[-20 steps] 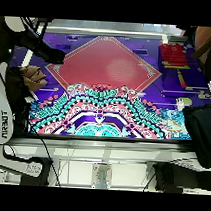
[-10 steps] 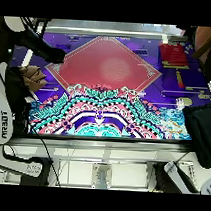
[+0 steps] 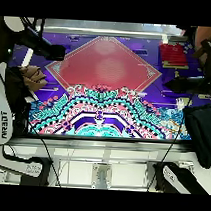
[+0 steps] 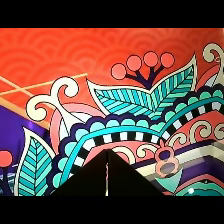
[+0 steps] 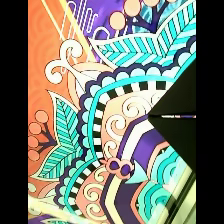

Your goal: Fold the clothes and pants, and hang the long-sleeved shirts on hangers.

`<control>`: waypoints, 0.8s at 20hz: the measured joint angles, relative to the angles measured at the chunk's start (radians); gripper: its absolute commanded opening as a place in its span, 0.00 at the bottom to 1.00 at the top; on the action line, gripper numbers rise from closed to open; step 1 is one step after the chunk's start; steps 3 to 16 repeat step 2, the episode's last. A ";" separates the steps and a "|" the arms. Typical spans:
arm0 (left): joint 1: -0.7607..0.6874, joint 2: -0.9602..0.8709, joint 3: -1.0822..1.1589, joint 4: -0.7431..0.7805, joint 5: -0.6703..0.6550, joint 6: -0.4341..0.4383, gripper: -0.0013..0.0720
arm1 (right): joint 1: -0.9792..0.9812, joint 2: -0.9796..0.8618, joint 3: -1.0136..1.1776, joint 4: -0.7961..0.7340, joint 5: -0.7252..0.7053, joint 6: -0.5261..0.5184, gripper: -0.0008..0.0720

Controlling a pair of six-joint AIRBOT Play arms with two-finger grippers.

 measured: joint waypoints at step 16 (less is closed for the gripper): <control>0.000 0.000 0.000 0.000 0.003 -0.006 0.04 | 0.018 0.000 0.000 -0.016 -0.002 -0.001 0.08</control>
